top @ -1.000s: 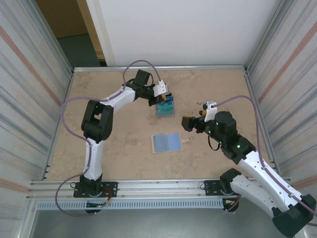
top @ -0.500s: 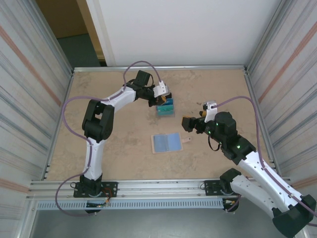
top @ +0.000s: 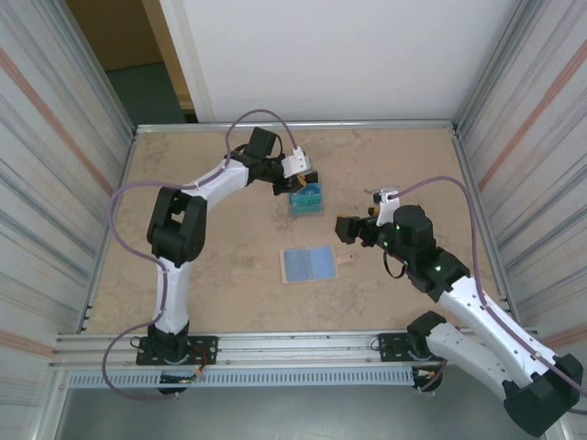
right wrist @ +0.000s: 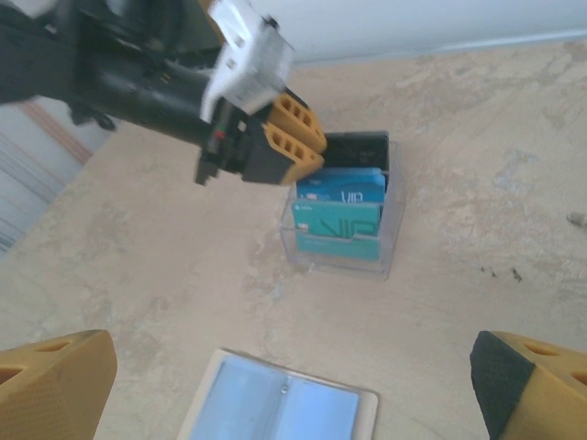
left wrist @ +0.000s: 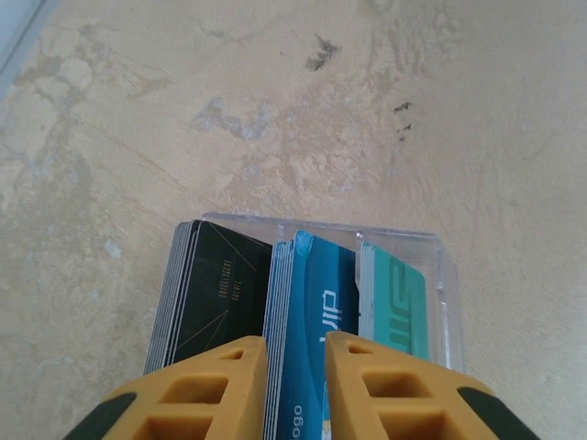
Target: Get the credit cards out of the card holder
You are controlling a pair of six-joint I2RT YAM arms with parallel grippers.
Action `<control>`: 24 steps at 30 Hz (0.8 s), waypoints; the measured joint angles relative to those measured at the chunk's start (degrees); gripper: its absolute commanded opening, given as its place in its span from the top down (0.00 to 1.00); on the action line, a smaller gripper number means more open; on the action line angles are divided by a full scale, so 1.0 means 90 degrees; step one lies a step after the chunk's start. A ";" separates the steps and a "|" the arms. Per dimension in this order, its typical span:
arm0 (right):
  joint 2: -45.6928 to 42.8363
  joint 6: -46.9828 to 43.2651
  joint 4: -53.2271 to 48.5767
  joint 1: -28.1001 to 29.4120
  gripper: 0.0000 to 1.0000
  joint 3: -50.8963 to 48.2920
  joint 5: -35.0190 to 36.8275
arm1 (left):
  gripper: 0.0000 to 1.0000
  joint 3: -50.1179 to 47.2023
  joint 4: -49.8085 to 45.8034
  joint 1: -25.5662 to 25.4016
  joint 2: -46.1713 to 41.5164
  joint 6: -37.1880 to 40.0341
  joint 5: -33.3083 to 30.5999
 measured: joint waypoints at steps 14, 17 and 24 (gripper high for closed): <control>0.1821 0.0172 -0.0760 0.1277 0.04 0.0874 0.1088 | 0.10 -0.2846 0.1518 -0.0192 -0.2939 -0.1620 -0.0991; 0.2263 0.0330 -0.0920 0.1469 0.06 0.1039 0.1234 | 0.01 -0.3745 0.1926 -0.0192 -0.3640 -0.2300 -0.1467; 0.3310 0.0692 -0.1229 0.1967 0.10 0.1377 0.1498 | 0.01 -0.5442 0.2499 -0.0253 -0.4988 -0.3730 -0.2550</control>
